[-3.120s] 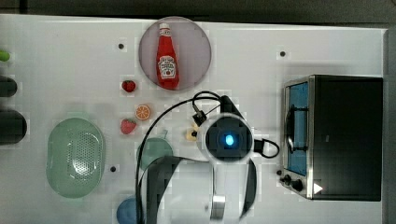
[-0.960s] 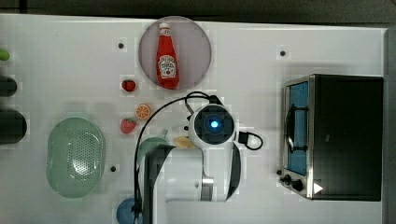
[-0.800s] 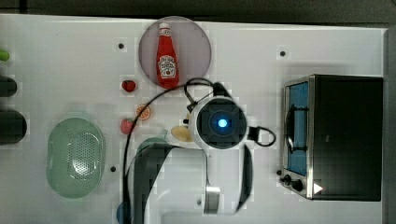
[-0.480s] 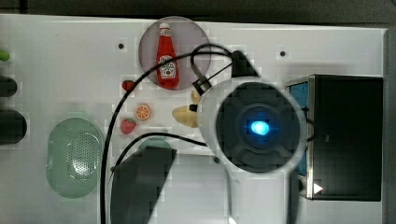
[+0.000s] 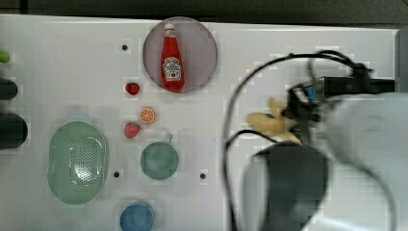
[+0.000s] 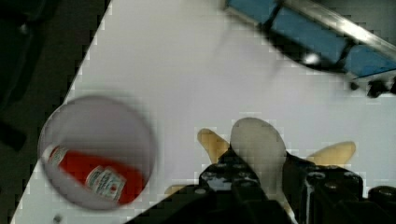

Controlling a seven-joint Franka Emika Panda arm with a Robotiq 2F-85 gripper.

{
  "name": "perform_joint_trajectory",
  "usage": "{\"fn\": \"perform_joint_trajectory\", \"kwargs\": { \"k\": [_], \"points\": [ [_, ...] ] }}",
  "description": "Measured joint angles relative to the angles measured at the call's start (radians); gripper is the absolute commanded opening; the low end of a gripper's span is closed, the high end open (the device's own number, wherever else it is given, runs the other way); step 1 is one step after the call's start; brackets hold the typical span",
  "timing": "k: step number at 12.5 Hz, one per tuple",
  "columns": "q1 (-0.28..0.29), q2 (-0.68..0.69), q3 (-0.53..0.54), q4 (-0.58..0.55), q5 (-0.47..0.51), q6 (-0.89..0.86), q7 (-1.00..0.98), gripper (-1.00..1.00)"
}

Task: Pick banana from table and place on oven.

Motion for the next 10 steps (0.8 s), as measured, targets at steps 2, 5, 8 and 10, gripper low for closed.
{"fn": "perform_joint_trajectory", "kwargs": {
  "k": [2,5,8,10],
  "points": [
    [-0.009,0.052,-0.106,-0.016,-0.011,0.037,-0.099,-0.56],
    [-0.053,0.171,-0.228,-0.014,-0.010,0.180,-0.289,-0.57],
    [-0.066,0.283,-0.311,0.002,-0.010,0.228,-0.467,-0.56],
    [-0.078,0.355,-0.347,0.037,-0.021,0.236,-0.565,-0.57]
  ]
}}
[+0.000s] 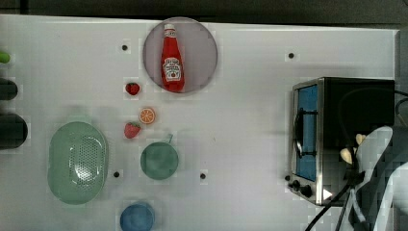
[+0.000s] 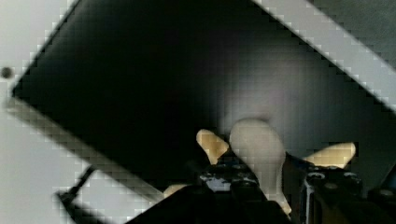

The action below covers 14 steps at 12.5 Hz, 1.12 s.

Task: Pick banana from table and place on oven.

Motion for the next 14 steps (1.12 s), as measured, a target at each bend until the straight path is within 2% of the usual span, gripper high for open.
{"fn": "perform_joint_trajectory", "kwargs": {
  "k": [1,4,7,8,12,14],
  "points": [
    [-0.001,0.021,-0.013,0.003,-0.007,0.023,-0.050,-0.47],
    [0.008,0.037,-0.012,0.006,0.015,0.003,-0.165,0.18],
    [0.028,0.035,0.002,0.011,0.006,-0.013,-0.180,0.87],
    [0.028,0.033,0.012,0.013,0.005,-0.023,-0.181,1.00],
    [0.026,0.027,0.041,0.013,0.006,-0.072,-0.199,1.00],
    [0.015,-0.009,0.102,0.015,0.011,-0.103,-0.193,1.00]
  ]
}}
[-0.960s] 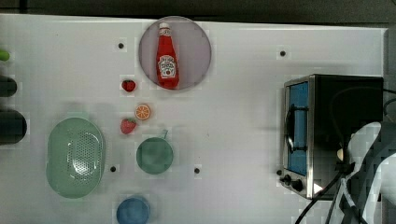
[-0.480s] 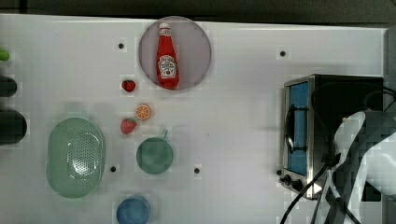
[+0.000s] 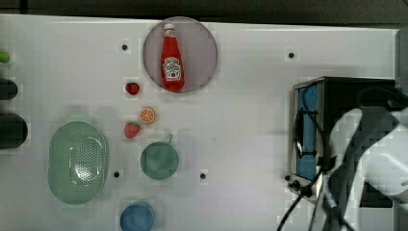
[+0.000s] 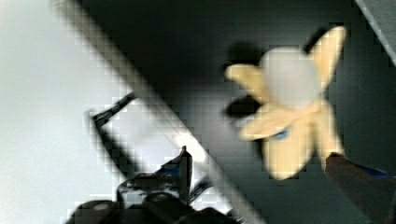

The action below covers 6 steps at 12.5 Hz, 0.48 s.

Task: Pick banana from table and place on oven.

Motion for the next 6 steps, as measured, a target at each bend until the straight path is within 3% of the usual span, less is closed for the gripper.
{"fn": "perform_joint_trajectory", "kwargs": {
  "k": [3,6],
  "points": [
    [0.008,-0.068,0.152,0.035,0.046,-0.016,0.107,1.00],
    [0.079,-0.140,0.286,0.055,0.037,-0.058,0.367,1.00]
  ]
}}
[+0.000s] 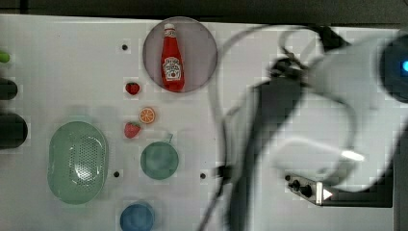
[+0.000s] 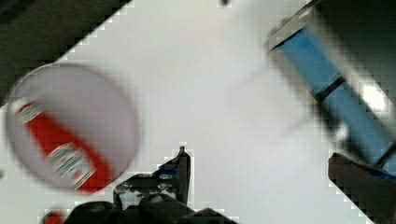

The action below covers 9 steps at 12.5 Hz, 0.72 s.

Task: Pick banana from table and place on oven.

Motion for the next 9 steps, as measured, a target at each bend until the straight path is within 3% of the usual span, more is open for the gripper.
{"fn": "perform_joint_trajectory", "kwargs": {
  "k": [5,9],
  "points": [
    [0.072,-0.150,0.193,0.003,-0.003,-0.234,0.286,1.00],
    [0.069,-0.242,0.201,-0.016,-0.048,-0.256,0.357,1.00]
  ]
}}
